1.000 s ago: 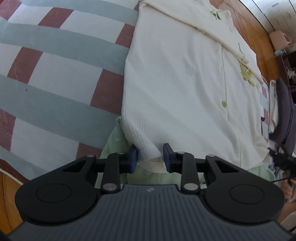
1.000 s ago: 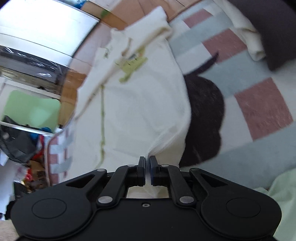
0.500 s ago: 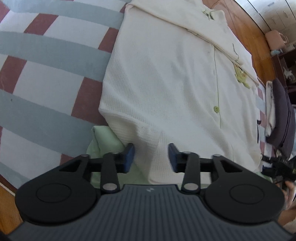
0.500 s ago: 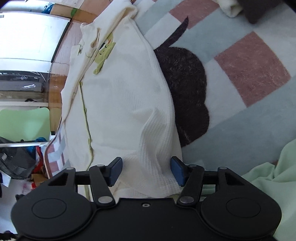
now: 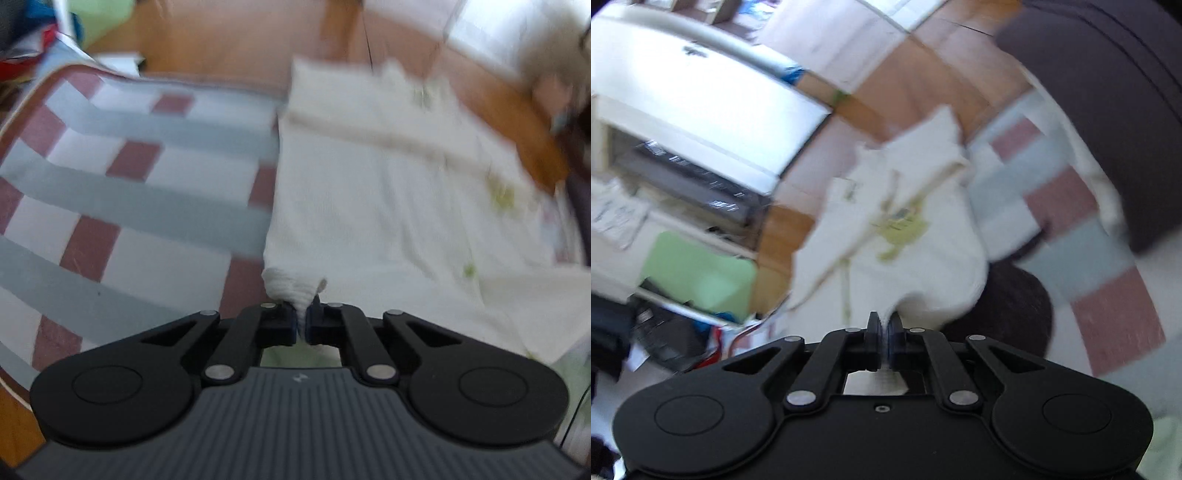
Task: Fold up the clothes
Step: 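Lift the hem with both grippers and fold it toward the collar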
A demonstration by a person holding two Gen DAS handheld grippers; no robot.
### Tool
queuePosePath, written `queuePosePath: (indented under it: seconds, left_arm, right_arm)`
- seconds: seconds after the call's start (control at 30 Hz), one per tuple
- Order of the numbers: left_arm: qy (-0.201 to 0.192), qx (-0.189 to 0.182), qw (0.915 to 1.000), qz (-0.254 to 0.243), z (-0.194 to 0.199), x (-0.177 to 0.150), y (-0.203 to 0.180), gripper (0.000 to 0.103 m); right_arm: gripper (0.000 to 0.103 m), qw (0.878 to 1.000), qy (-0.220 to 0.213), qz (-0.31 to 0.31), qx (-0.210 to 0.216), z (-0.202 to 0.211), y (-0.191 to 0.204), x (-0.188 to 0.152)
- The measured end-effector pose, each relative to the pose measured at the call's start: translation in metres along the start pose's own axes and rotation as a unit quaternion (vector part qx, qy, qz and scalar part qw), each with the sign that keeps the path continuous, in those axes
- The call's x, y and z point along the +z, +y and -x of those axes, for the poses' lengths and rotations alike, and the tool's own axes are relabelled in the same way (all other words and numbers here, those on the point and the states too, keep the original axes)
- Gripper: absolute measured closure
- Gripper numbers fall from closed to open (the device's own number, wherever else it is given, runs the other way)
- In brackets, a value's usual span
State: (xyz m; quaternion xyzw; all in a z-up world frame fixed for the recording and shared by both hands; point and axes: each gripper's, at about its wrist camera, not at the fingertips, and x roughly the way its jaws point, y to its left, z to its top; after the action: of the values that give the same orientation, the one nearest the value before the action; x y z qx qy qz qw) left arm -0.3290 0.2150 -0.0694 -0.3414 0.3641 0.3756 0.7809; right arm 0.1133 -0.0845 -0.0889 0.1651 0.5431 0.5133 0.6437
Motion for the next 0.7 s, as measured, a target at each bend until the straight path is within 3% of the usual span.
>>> queuePosePath:
  seconds: [0.17, 0.37, 0.4, 0.43, 0.47, 0.67, 0.7]
  left_arm:
    - [0.015, 0.005, 0.9998, 0.016, -0.005, -0.018, -0.016, 0.1]
    - [0.047, 0.002, 0.9983, 0.036, -0.015, -0.018, -0.01, 0.1]
    - [0.057, -0.002, 0.9973, 0.045, -0.019, -0.019, -0.008, 0.1]
    - [0.068, -0.006, 0.9962, 0.054, -0.023, -0.019, -0.005, 0.099]
    - [0.074, -0.01, 0.9954, 0.061, -0.025, -0.02, -0.004, 0.099]
    - [0.089, -0.023, 0.9921, 0.085, -0.034, -0.022, 0.003, 0.098]
    - [0.09, -0.026, 0.9925, 0.079, -0.035, -0.022, 0.002, 0.097]
  right_arm:
    - [0.097, 0.997, 0.056, 0.01, -0.055, -0.013, -0.012, -0.02]
    - [0.089, 0.991, 0.105, -0.036, -0.071, -0.024, -0.04, -0.04]
    - [0.085, 0.99, 0.109, -0.049, -0.075, -0.026, -0.045, -0.039]
    - [0.055, 0.988, 0.113, -0.062, -0.081, -0.028, -0.05, -0.039]
    - [0.039, 0.986, 0.119, -0.076, -0.09, -0.03, -0.055, -0.04]
    - [0.04, 0.976, 0.148, -0.146, -0.067, -0.045, -0.081, -0.056]
    - [0.045, 0.975, 0.149, -0.152, -0.058, -0.049, -0.082, -0.059]
